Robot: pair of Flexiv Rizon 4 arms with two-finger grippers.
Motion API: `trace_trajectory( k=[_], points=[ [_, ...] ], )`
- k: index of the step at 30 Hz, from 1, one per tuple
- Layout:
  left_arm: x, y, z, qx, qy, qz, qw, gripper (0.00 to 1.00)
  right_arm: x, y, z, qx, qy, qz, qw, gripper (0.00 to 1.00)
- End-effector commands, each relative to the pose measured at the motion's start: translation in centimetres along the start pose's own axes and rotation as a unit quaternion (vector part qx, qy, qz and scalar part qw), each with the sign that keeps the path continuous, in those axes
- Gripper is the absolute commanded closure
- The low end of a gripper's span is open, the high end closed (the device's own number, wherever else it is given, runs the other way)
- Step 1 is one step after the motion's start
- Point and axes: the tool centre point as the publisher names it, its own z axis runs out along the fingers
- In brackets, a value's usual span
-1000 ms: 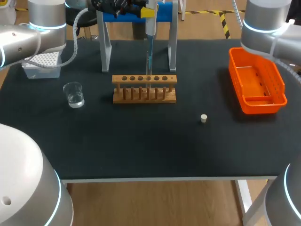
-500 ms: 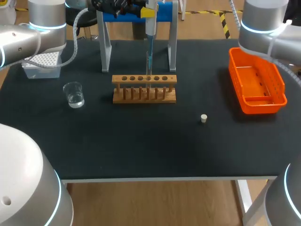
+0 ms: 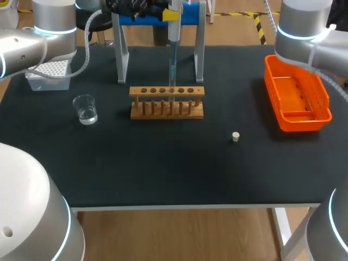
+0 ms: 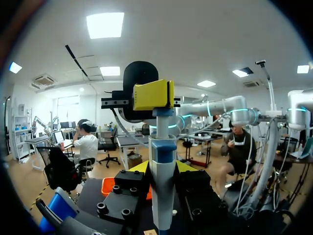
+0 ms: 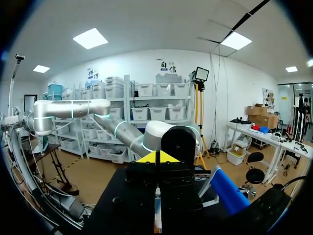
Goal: Invert the test tube, pick up the pipette, mount the tip to pipette, aspirate from beaker and dispense into the tube, eject the tip, return the pipette, and cap with the stopper.
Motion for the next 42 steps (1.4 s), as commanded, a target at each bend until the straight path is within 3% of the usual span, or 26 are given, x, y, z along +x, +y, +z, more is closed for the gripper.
trace_trajectory(
  k=[1,42],
  points=[
    [-0.2,-0.1,-0.2,0.001,0.003,0.000,1.000,1.00,0.2,-0.4,-0.1,0.002,-0.001,0.000,1.000,1.00],
    [-0.2,-0.1,-0.2,0.001,0.003,0.000,1.000,1.00,0.5,-2.6,0.3,0.008,0.009,0.021,1.000,1.00]
  ],
)
